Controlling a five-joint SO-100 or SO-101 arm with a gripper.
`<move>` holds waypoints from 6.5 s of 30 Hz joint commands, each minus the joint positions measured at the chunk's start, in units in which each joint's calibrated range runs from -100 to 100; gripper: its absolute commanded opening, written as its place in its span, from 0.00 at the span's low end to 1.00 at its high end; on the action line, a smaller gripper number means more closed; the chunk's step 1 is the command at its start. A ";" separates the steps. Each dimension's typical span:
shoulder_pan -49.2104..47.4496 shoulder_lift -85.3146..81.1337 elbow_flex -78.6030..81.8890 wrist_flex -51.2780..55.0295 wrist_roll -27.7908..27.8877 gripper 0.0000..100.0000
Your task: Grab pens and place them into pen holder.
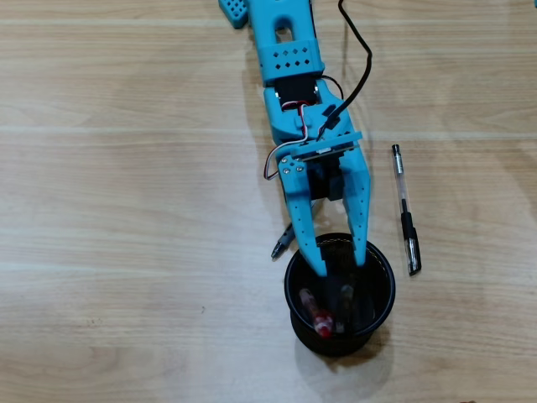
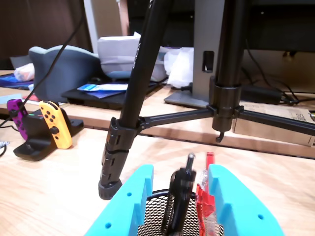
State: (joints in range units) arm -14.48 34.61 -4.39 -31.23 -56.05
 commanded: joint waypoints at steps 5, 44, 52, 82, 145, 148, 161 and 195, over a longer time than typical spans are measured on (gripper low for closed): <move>0.54 -10.79 2.64 -0.41 3.30 0.02; 0.27 -42.54 12.19 80.86 -4.88 0.02; -1.73 -29.27 4.17 82.76 -8.13 0.02; 0.18 -11.80 -6.29 88.87 -10.47 0.11; 5.72 -39.69 -4.93 89.73 -10.01 0.02; 4.72 -40.86 -4.39 88.87 -9.56 0.02; -0.27 -41.70 12.37 34.63 -3.97 0.02; 2.99 1.14 -18.09 10.09 -2.95 0.08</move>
State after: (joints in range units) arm -12.13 36.47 -19.04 -19.98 -59.01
